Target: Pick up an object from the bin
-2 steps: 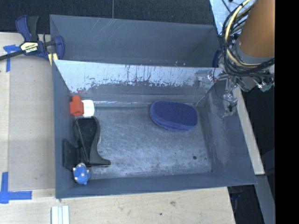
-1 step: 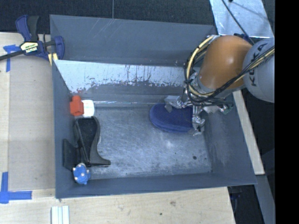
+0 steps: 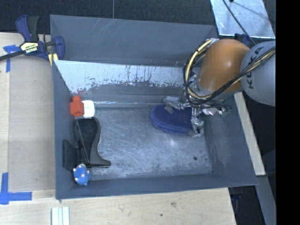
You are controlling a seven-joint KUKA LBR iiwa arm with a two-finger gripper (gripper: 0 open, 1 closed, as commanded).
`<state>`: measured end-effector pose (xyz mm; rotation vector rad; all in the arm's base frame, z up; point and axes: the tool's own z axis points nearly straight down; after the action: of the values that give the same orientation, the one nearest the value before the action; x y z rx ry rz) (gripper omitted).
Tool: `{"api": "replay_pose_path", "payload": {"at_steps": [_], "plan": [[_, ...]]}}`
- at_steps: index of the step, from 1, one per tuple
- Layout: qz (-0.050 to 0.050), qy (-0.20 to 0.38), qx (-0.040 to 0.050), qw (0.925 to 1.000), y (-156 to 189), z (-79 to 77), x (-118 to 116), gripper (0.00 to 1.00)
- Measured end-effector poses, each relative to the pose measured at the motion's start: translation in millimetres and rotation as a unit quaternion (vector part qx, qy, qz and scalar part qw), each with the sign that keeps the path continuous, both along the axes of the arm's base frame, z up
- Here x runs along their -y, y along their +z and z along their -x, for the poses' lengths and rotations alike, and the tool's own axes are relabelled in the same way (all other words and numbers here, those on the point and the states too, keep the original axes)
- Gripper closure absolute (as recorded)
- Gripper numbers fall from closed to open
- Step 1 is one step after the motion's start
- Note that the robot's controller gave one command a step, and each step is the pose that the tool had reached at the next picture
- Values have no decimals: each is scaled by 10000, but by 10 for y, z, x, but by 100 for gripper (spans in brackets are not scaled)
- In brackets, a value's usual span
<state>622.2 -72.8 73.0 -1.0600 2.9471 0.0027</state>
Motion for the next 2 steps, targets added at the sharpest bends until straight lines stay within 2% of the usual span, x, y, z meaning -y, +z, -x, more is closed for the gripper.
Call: {"api": "replay_pose_path", "payload": {"at_steps": [1,2], "plan": [[48,-8,-38,10000,26,8,54,100],[27,-244,26,9997,2010,132,-27,100]]}}
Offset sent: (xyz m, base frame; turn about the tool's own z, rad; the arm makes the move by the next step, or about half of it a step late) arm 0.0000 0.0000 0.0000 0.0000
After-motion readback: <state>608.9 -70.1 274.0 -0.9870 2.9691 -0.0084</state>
